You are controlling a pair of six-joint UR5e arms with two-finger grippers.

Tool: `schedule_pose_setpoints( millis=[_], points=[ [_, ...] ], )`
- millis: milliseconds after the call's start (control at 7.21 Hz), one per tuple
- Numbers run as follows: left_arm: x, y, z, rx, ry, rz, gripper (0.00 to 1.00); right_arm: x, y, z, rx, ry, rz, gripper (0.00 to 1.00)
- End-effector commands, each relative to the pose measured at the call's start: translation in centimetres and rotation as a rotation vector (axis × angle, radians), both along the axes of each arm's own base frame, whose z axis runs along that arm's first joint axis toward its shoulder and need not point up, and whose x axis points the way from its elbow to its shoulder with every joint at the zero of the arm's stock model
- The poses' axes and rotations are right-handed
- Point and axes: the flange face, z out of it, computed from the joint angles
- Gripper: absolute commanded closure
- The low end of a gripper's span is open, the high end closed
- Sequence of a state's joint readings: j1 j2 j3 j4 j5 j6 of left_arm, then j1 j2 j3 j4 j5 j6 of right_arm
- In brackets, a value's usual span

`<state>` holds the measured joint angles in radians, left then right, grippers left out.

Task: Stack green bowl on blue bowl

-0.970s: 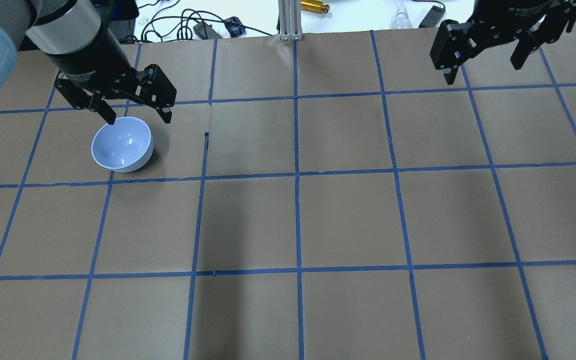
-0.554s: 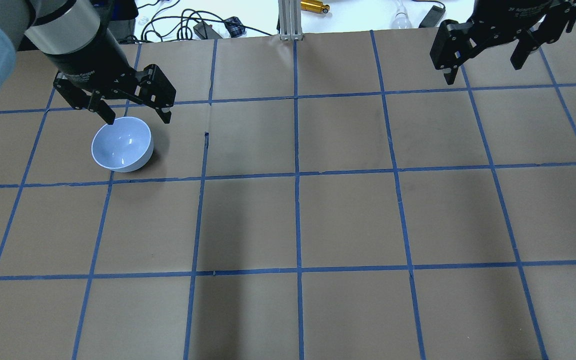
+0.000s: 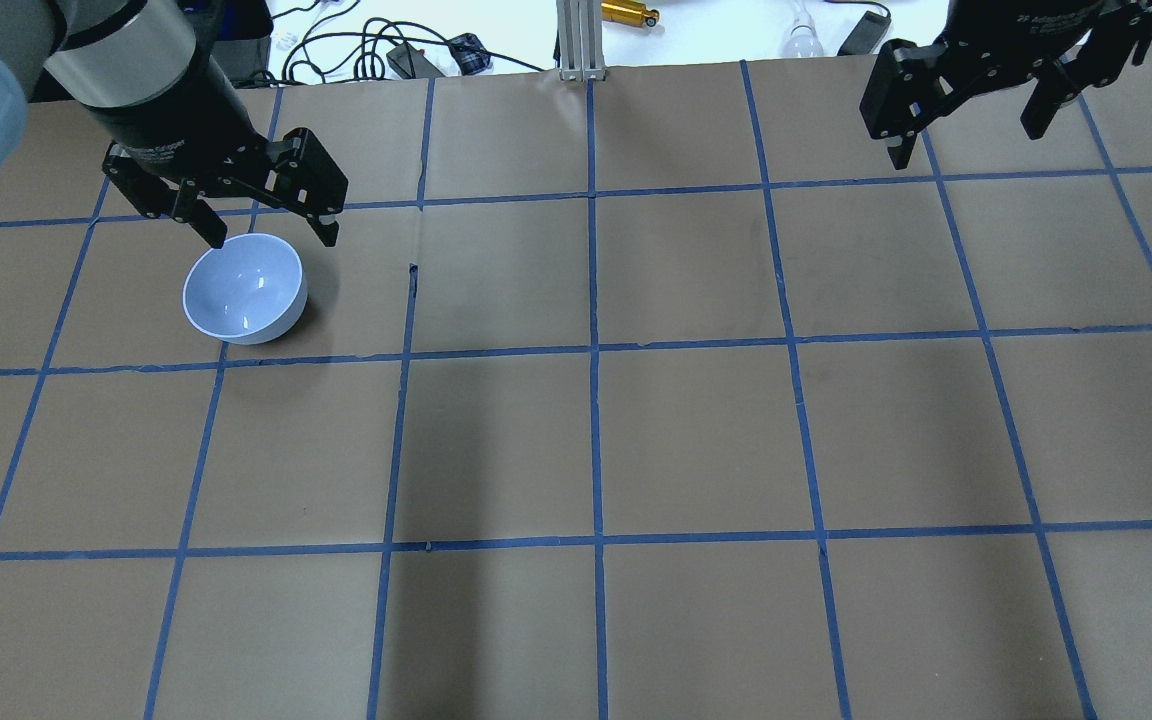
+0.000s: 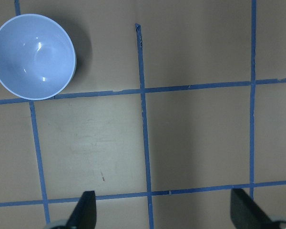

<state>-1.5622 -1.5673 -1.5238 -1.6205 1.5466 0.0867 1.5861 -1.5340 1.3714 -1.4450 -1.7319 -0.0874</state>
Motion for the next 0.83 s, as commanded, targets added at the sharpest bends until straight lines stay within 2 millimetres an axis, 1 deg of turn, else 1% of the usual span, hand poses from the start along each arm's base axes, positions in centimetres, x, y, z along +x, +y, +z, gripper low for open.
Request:
schedule_pose_setpoints(
  millis=[0,139,277,554,693],
  points=[
    [1.2,0.1,0.4,-0.007,-0.006,-0.11,0.0,0.0,0.0,0.0,0.0,0.0,0.0,0.0],
    [2.6,-0.2,0.3,-0.004,-0.006,-0.094,0.0,0.0,0.0,0.0,0.0,0.0,0.0,0.0],
    [5.1,-0.5,0.4,-0.004,-0.006,-0.118,0.0,0.0,0.0,0.0,0.0,0.0,0.0,0.0],
    [11.0,-1.0,0.3,-0.001,-0.002,-0.132,0.0,0.0,0.0,0.0,0.0,0.0,0.0,0.0],
    [15.1,-1.4,-0.2,0.006,0.002,-0.191,0.0,0.0,0.0,0.0,0.0,0.0,0.0,0.0]
  ],
)
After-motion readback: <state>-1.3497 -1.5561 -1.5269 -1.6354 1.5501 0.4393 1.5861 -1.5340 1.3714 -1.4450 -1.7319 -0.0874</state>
